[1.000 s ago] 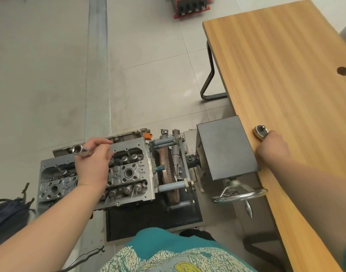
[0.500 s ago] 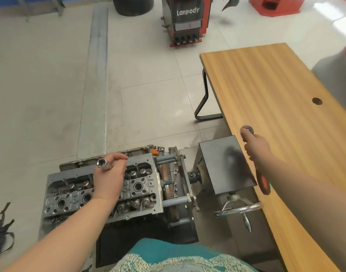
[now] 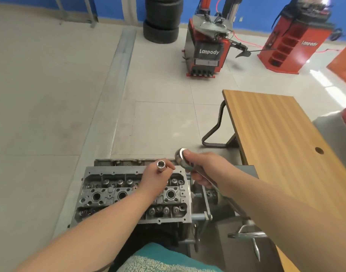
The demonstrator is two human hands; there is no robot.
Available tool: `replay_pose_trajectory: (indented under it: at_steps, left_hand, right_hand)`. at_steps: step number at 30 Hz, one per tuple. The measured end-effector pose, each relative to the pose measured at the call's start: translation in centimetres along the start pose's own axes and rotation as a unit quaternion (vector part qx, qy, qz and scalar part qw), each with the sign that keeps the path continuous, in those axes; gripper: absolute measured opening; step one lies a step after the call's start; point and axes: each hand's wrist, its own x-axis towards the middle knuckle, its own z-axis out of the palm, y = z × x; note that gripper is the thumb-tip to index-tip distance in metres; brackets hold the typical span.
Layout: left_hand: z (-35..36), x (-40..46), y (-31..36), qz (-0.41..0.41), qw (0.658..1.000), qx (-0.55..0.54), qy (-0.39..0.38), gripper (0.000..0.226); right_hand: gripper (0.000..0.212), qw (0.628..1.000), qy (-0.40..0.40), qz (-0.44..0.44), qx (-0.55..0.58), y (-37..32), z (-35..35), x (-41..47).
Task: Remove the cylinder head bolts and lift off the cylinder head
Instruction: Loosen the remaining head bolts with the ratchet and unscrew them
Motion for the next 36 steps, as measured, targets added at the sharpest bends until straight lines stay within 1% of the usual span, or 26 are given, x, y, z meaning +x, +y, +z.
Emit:
replay_pose_trajectory:
  at_steps: [3,6,8,11,14,16,18,20,22,23,25,27,30,32,33,34,36]
  left_hand:
    - [-0.2,0.2,0.1,0.013,0.999,0.024,-0.027,0.040]
    - [-0.3,0.6,-0.1,0.024,0.997,0.052,-0.044,0.029]
    - [-0.4,0.7,-0.3,0.028,0.997,0.055,-0.049,0.031]
    - [-0.6,0.7,-0.2,0.038,0.995,0.069,-0.063,0.031]
    - [-0.6,0.9,-0.2,0.059,0.990,0.103,-0.079,0.021]
    - [-0.6,1.0,-0.4,0.058,0.988,0.117,-0.081,0.019]
    - [-0.5,1.1,-0.7,0.056,0.989,0.110,-0.083,0.019]
    - [-0.5,1.3,-0.7,0.054,0.989,0.108,-0.091,0.020]
    - [-0.6,1.6,-0.7,0.045,0.988,0.105,-0.100,0.019]
    - [-0.6,1.8,-0.7,0.041,0.989,0.100,-0.104,0.019]
    - [-0.9,2.1,-0.6,0.031,0.989,0.088,-0.114,0.019]
    - [-1.2,2.5,-0.4,0.020,0.989,0.084,-0.124,0.017]
    - [-1.6,3.2,0.0,0.027,0.985,0.078,-0.150,0.026]
    - [-1.8,3.6,-0.2,0.040,0.980,0.092,-0.170,0.027]
    - [-1.8,3.7,-0.3,0.044,0.979,0.095,-0.173,0.026]
    - [-1.8,3.7,-0.2,0.044,0.980,0.094,-0.172,0.024]
    - [-1.7,3.7,-0.1,0.044,0.977,0.114,-0.175,0.017]
  right_hand:
    - [0.063,0.999,0.006,-0.003,-0.049,-1.7,1.7,-0.5]
    - [0.061,0.993,0.004,-0.015,-0.121,-2.7,2.5,-0.5]
    - [0.066,0.986,0.021,-0.008,-0.167,-3.0,2.7,-0.3]
    - [0.068,0.983,0.033,0.012,-0.179,-3.0,3.0,0.0]
    - [0.072,0.981,0.033,0.015,-0.192,-3.1,3.5,-0.1]
    - [0.076,0.977,0.035,0.018,-0.209,-2.9,4.0,0.0]
    - [0.074,0.969,0.047,0.021,-0.240,-2.9,4.4,0.3]
    - [0.067,0.954,0.058,0.019,-0.292,-3.3,4.5,0.8]
    - [0.062,0.945,0.050,0.018,-0.324,-4.2,4.3,1.1]
    - [0.060,0.941,0.043,0.019,-0.335,-4.6,4.2,1.2]
    - [0.064,0.930,0.043,0.023,-0.365,-5.1,4.5,1.4]
    - [0.067,0.912,0.081,0.015,-0.402,-4.8,5.2,1.3]
    - [0.066,0.891,0.165,-0.034,-0.421,-3.6,6.5,0.7]
    - [0.057,0.880,0.194,-0.064,-0.429,-2.8,6.9,0.0]
    - [0.048,0.870,0.200,-0.072,-0.445,-2.3,6.7,-0.3]
    - [0.039,0.857,0.202,-0.076,-0.469,-1.8,6.5,-0.6]
    - [0.028,0.819,0.215,-0.073,-0.527,-0.8,5.9,-1.1]
